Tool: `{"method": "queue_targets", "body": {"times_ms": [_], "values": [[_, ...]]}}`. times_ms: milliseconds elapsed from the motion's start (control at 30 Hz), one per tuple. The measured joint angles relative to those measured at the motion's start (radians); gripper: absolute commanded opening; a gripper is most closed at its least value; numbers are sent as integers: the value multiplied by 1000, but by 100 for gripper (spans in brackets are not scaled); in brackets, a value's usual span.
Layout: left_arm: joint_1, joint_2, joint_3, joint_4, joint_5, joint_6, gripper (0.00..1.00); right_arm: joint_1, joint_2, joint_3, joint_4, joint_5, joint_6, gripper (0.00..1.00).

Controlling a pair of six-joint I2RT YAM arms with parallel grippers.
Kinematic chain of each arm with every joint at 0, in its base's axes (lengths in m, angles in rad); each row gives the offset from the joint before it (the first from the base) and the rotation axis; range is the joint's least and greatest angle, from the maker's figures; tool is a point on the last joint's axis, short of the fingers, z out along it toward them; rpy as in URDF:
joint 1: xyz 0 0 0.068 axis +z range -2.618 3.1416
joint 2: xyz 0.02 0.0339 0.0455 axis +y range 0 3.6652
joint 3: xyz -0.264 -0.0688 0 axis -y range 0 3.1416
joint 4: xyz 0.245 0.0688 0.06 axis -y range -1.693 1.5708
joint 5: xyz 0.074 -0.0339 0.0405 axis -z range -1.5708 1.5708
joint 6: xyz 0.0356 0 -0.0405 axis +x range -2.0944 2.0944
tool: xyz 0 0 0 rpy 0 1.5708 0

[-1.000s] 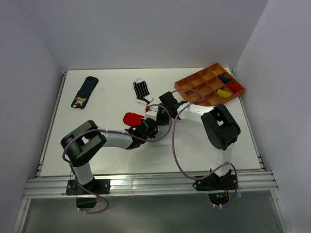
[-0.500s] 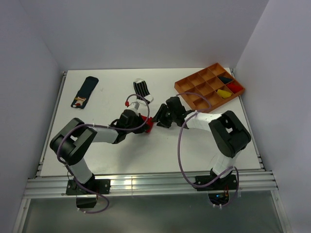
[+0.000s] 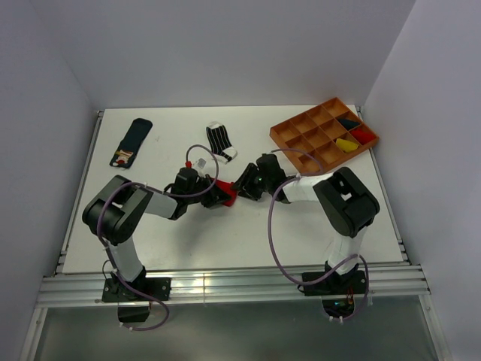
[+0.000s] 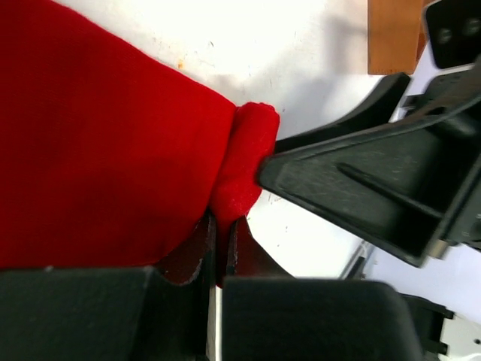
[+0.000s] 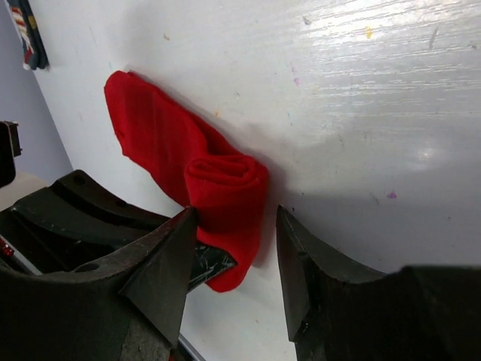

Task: Roll the socks
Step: Roll the sock at the center of the board.

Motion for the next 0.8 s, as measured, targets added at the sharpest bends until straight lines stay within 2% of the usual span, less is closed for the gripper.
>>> {"method": "queue_targets", "body": {"times_ms": [233,500,600,800], "values": [[3,15,13,-5,33,-14,0,0,26,3,25,-7,18,53],[4,16,24,-29,39,-11,0,0,42,47,-22,15,13,52],[4,17,27,-32,42,-11,0,0,47,61,-43,24,5,47],[4,25,31,-27,50,-11,0,0,71,86,-69,32,-7,27]]}}
